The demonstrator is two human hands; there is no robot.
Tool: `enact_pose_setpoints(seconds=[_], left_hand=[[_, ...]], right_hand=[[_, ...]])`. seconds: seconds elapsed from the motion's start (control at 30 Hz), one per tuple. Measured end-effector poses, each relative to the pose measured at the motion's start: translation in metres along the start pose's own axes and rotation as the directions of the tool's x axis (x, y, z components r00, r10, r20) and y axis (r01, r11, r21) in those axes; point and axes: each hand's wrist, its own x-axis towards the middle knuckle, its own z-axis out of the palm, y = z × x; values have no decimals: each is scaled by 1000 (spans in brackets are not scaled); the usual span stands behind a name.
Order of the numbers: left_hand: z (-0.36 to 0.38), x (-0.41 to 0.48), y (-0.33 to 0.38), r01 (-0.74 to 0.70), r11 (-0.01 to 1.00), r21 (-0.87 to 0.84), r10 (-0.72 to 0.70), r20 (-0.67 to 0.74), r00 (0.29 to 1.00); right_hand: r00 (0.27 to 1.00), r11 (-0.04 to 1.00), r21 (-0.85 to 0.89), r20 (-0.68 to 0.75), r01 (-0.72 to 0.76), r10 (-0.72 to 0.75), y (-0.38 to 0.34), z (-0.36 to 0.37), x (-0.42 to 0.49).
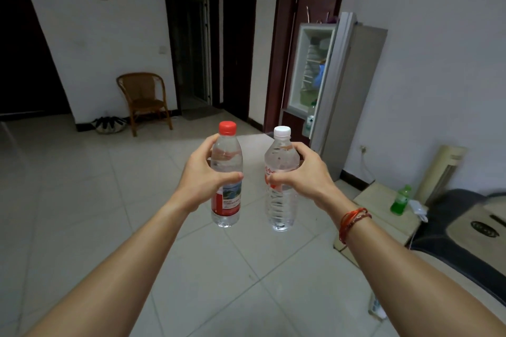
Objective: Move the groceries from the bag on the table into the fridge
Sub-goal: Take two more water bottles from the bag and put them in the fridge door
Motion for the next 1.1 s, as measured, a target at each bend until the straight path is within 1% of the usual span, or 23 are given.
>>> enact_pose_setpoints(seconds=[0.13,0.3,0.53,0.7,0.87,1.1], left_hand=[[-5,72,-40,-2,1000,-10,2,23,1000],[-10,167,-69,-5,999,-40,8,70,998],[4,287,-109,-8,1000,-26,11,110,994],[25,370,-146,0,1000,-30,4,130,992],[56,462,-184,23,999,-36,-18,117,993],[100,597,-217,29,998,-57,-23,109,994]], right_hand=[[1000,1000,4,-15,-11,11,11,29,73],[998,999,5,-46,-37,38,23,54,168],[997,999,-12,-61,-45,44,45,68,282],[995,999,-3,-81,-53,53,71,74,367],[994,999,3,-93,-51,51,104,76,464],[992,997,16,-92,-81,82,140,68,605]])
